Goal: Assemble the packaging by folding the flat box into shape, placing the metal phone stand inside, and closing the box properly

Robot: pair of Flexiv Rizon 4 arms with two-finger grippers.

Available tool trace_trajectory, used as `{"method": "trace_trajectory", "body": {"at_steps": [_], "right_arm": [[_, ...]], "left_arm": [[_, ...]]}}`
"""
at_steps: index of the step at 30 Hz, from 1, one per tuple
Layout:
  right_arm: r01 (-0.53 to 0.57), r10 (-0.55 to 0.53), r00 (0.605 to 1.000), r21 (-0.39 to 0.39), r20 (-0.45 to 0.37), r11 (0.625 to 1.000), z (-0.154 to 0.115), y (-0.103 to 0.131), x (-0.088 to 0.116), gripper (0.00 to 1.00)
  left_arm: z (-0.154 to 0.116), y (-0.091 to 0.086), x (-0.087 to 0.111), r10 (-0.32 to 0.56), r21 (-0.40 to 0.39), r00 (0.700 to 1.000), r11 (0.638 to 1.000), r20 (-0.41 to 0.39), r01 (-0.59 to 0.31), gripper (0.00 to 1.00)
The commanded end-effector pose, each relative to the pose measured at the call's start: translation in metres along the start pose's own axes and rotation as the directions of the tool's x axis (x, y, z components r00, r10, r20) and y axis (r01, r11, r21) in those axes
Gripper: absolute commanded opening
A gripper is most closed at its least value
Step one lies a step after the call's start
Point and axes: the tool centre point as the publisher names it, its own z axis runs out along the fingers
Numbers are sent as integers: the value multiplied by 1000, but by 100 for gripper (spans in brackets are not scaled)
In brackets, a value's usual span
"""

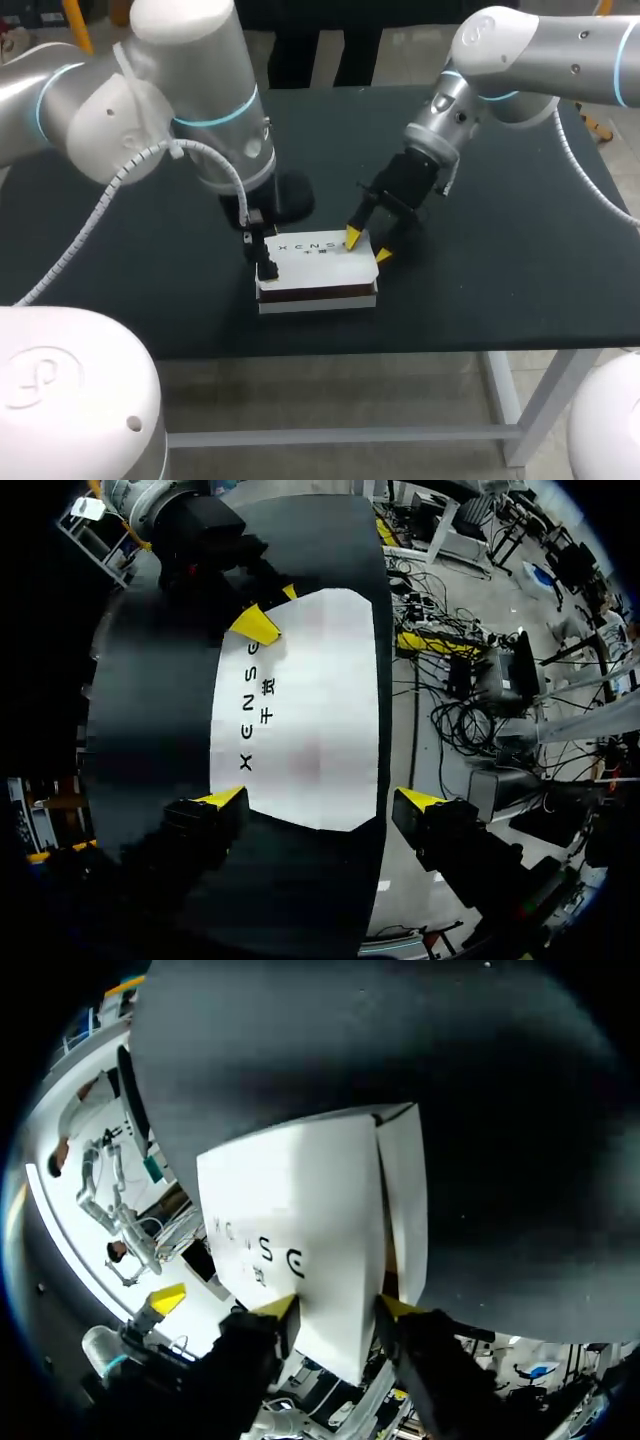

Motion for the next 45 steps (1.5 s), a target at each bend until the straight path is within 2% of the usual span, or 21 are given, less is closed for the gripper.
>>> {"method": "trace_trajectory", "body": {"at_steps": [1,7,11,14,24,31,45], "right_arm": [[1,-1,1000,3,1,1000,0,1,1,53],[1,-1,1000,3,1,1000,0,1,1,53],[1,-1,1000,3,1,1000,0,1,1,52],[1,-1,1000,3,1,1000,0,1,1,49],[1,-1,1000,3,1,1000,0,1,1,48],[1,-1,1000,3,1,1000,0,1,1,48],[1,-1,1000,3,1,1000,0,1,1,47]], "left_arm": [[12,0,-24,9,10,982,1000,-189,-7,100],[24,-4,-20,17,11,982,1000,-187,-15,98],[29,-5,-15,-4,9,986,1000,-169,5,89],[32,-7,-11,-12,1,988,1000,-157,12,86],[37,-6,0,-45,-5,996,999,-77,45,86],[41,-10,-3,-68,-23,997,997,-40,67,87],[49,-13,0,-46,-30,998,998,51,48,86]]}}
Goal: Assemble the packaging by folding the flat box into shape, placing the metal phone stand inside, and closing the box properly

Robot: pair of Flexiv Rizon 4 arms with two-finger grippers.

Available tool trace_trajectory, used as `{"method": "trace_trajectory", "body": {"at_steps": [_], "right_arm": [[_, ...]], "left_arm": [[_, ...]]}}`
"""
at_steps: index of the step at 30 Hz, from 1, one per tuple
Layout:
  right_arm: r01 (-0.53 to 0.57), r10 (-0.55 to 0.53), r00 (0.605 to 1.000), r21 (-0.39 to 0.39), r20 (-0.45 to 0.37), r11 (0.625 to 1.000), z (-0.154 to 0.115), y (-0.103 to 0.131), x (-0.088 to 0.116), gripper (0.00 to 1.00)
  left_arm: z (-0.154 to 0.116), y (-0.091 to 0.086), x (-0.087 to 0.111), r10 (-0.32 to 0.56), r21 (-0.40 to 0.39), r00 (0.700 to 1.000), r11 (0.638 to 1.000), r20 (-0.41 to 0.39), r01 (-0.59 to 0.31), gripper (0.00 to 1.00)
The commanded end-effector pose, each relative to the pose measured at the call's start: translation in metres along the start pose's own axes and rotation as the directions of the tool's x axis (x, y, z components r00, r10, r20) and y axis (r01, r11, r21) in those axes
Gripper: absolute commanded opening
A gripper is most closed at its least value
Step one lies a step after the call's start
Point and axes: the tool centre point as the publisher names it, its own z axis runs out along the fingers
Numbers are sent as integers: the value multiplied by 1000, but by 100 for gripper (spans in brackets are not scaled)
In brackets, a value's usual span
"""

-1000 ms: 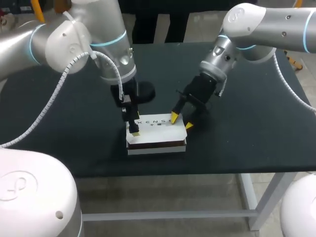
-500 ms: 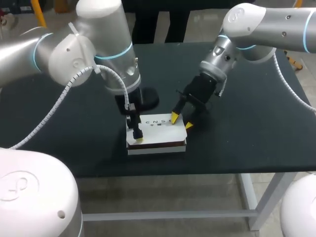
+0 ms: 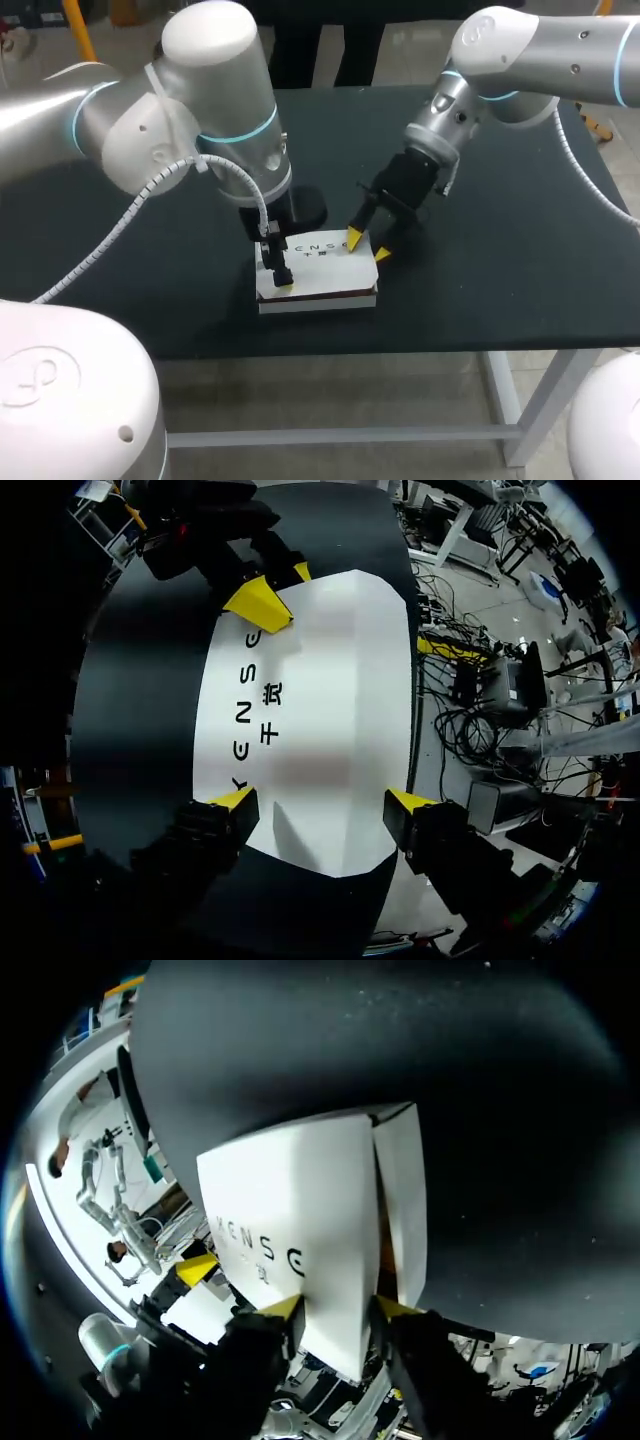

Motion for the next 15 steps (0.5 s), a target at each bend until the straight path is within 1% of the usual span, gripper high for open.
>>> {"method": "trace_trajectory", "body": {"at_steps": [1,5,7,15], "right_arm": [[1,-1,1000,3,0,1000,0,1,1,47],[1,-1,1000,3,0,1000,0,1,1,47],[1,-1,1000,3,0,1000,0,1,1,47],[1,-1,1000,3,0,1000,0,1,1,46]], "left_arm": [[3,-2,7,-2,-9,999,1000,50,3,86],[5,-4,7,-6,-16,997,1000,71,7,85],[6,-5,7,-9,-17,996,1000,90,10,86],[9,-9,4,-32,-30,987,999,159,38,84]]}}
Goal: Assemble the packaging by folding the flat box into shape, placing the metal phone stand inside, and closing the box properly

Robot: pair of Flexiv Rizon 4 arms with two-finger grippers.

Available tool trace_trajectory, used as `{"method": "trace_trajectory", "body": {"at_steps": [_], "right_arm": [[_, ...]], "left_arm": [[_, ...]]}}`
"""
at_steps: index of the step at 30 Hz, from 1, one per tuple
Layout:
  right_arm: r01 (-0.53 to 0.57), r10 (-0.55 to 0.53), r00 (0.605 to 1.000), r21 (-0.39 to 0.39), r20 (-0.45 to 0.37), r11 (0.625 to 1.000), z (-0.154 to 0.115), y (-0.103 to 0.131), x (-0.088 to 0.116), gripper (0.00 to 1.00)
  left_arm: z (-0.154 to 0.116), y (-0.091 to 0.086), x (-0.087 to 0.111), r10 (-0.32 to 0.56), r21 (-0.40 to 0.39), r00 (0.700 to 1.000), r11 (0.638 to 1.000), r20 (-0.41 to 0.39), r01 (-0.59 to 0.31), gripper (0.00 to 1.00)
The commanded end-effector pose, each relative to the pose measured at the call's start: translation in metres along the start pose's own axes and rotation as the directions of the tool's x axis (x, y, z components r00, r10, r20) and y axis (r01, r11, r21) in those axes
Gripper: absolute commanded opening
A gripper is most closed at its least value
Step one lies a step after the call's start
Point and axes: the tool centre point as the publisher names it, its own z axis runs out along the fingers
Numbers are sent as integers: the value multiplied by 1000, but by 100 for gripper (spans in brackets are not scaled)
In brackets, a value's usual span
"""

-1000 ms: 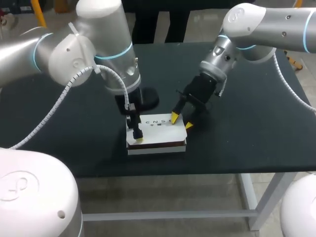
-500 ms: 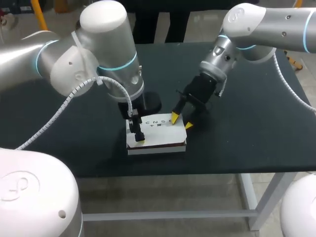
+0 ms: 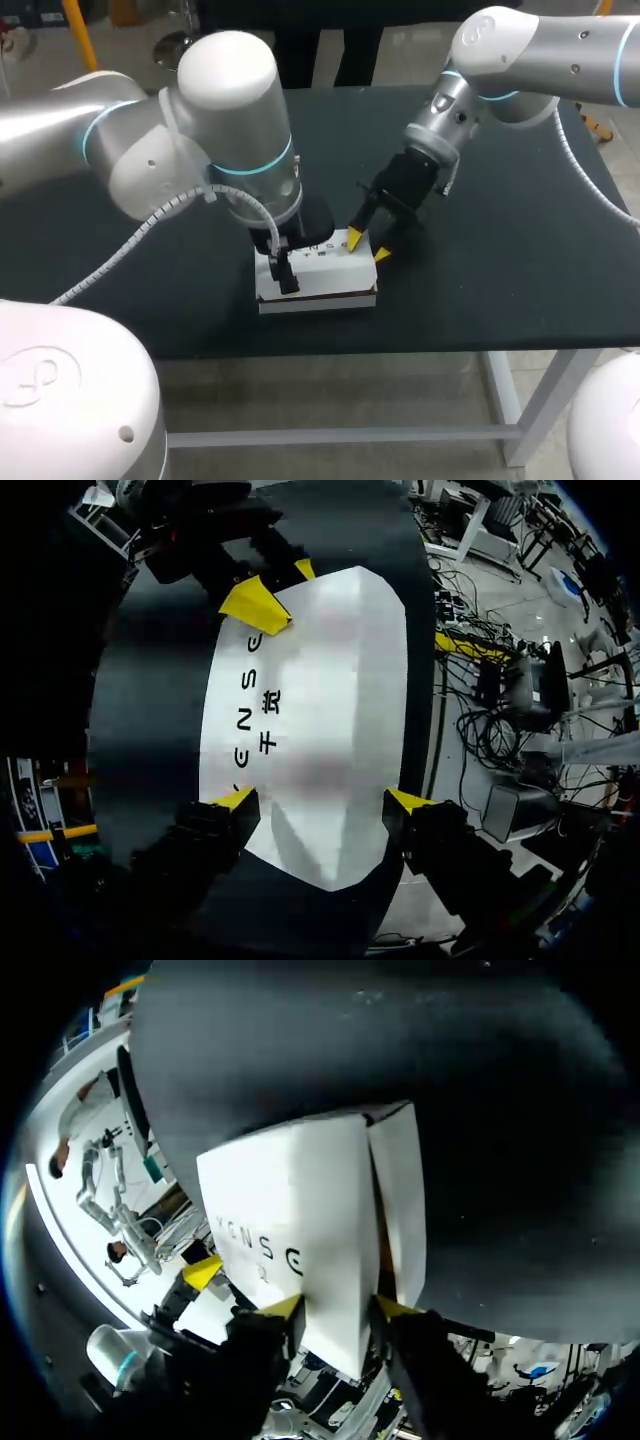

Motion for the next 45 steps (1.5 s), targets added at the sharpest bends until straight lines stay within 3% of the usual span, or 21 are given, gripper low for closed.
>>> {"method": "trace_trajectory", "body": {"at_steps": [1,9,12,15,24,45], "right_arm": [[1,-1,1000,4,1,1000,0,1,1,46],[1,-1,1000,4,1,1000,0,1,1,46],[1,-1,1000,4,1,1000,0,1,1,46],[1,-1,1000,4,1,1000,0,1,1,46],[1,-1,1000,4,1,1000,0,1,1,45],[-2,2,1000,-4,6,1000,0,-1,-2,44]], "left_arm": [[1,-5,2,-8,-13,999,1000,50,9,84],[5,-8,-3,-34,-20,992,999,123,36,79],[6,-10,-5,-38,-19,987,999,153,41,69],[8,-12,-6,-41,-22,984,999,174,46,52],[12,-13,-6,-39,-26,973,999,226,46,26],[19,-10,1,27,-41,965,999,262,-17,40]]}}
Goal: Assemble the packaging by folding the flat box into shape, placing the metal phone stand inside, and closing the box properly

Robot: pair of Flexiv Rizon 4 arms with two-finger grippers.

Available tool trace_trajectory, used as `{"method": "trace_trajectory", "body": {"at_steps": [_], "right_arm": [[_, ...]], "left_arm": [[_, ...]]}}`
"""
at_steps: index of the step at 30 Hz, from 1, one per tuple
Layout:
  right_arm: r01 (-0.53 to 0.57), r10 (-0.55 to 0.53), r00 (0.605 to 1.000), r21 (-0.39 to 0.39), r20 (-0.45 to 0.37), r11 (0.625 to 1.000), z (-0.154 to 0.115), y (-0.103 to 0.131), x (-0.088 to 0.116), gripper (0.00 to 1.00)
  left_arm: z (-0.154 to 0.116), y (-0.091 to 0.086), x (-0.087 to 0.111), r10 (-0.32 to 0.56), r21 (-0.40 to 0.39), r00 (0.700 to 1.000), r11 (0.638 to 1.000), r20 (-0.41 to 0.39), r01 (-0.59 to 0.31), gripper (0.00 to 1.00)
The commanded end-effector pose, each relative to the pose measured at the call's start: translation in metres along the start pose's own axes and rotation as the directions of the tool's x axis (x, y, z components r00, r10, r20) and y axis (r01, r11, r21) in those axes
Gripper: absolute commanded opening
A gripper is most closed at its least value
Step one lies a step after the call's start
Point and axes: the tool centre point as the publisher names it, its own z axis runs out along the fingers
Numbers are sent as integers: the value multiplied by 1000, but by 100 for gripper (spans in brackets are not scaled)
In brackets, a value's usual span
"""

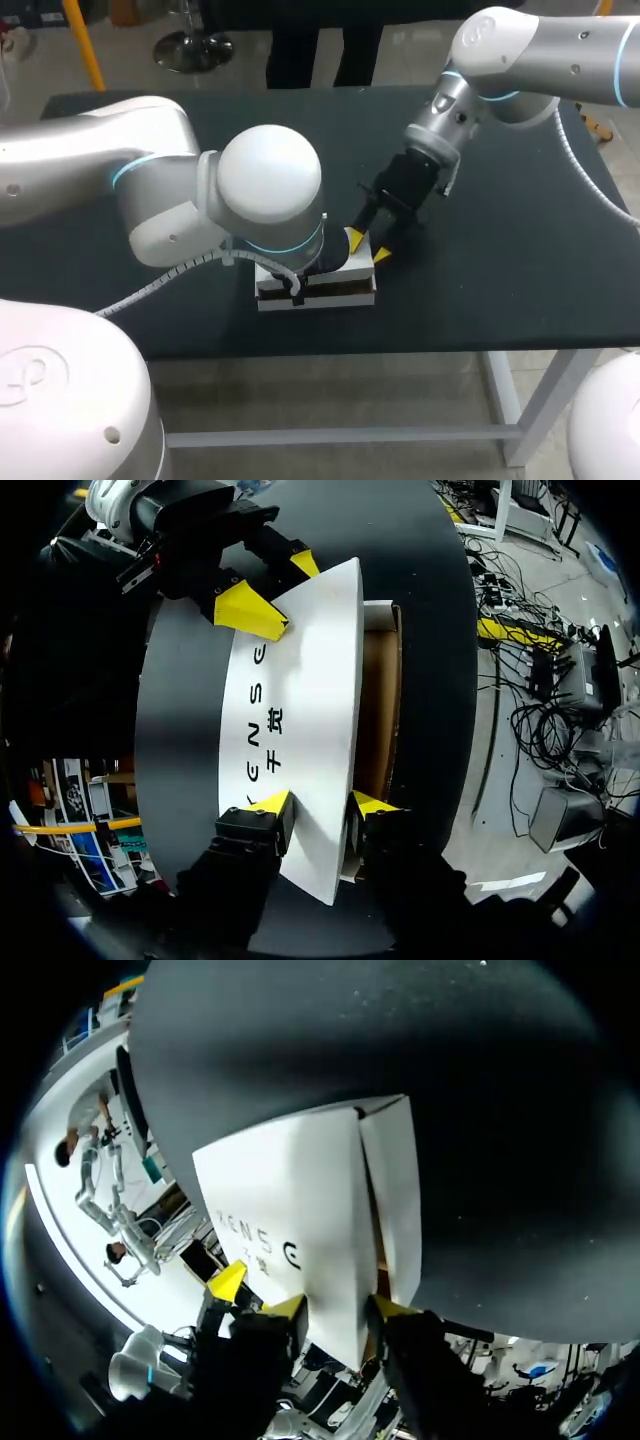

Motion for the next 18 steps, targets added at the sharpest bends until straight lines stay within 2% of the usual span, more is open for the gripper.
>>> {"method": "trace_trajectory", "body": {"at_steps": [1,18], "right_arm": [[-1,1,1000,-3,1,1000,0,-1,0,44],[-8,8,1000,-14,-7,1000,-1,-5,-8,43]], "left_arm": [[3,-1,3,0,-5,1000,1000,2,0,40],[13,-2,6,5,-7,1000,1000,-9,-5,38]]}}
